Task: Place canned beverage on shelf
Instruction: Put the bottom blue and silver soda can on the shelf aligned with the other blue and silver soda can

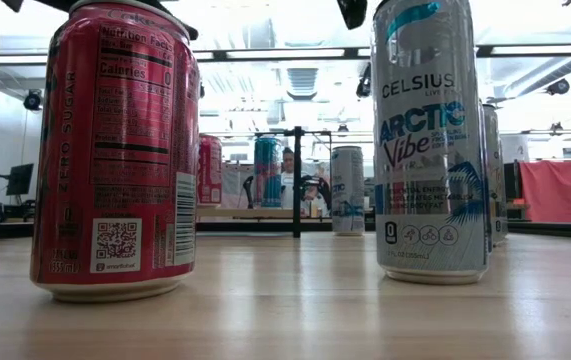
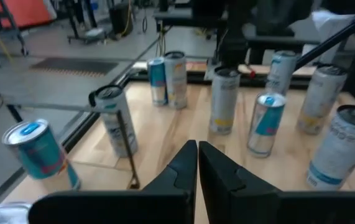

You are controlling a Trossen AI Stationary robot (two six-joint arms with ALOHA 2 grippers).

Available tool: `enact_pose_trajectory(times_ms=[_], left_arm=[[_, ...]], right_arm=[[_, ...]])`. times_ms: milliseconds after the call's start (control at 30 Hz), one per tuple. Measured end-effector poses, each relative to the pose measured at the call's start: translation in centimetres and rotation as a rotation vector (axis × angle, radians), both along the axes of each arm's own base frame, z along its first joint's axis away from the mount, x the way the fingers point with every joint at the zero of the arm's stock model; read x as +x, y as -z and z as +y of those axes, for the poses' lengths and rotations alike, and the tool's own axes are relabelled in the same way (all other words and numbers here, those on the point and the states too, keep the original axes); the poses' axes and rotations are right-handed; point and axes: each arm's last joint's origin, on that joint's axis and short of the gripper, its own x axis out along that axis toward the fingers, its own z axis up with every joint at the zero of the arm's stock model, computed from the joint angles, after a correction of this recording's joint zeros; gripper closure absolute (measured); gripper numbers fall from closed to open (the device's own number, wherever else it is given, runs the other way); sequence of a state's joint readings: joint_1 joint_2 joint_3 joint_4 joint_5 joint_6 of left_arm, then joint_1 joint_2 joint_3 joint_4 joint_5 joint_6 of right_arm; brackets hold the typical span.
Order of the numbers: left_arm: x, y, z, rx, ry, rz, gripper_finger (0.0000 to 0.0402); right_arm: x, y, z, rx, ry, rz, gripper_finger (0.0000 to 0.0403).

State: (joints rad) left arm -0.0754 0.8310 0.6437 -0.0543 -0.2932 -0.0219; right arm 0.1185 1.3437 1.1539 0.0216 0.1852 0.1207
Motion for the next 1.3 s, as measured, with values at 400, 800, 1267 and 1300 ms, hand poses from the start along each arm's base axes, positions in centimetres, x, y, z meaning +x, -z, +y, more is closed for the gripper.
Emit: enact_pose_trajectory(times_ms=[400, 800, 1267, 1300], left_arm=[[-0.2, 0.2, -0.3, 0.082, 0.026, -0.021, 0.0402], [-0.5, -3.0, -0.3, 0.277, 0.061, -0.027, 0.0402], [-0.9, -2.1, -0.3, 0.275, 0.068, 0.032, 0.0402], [-0.8, -2.1, -0.3, 0.274, 0.069, 0.033, 0.0402]], right_arm=[[0.4, -0.6, 0.0, 0.087, 0.032, 0.091, 0.0392], [3.8, -0.5, 0.5, 0.073, 0.106, 0.695, 0.0392], [3.1, -0.2, 1.3, 0.320, 0.124, 1.130, 0.0392], [3.0, 0.0, 1.3, 0.321, 0.121, 1.140, 0.0392]])
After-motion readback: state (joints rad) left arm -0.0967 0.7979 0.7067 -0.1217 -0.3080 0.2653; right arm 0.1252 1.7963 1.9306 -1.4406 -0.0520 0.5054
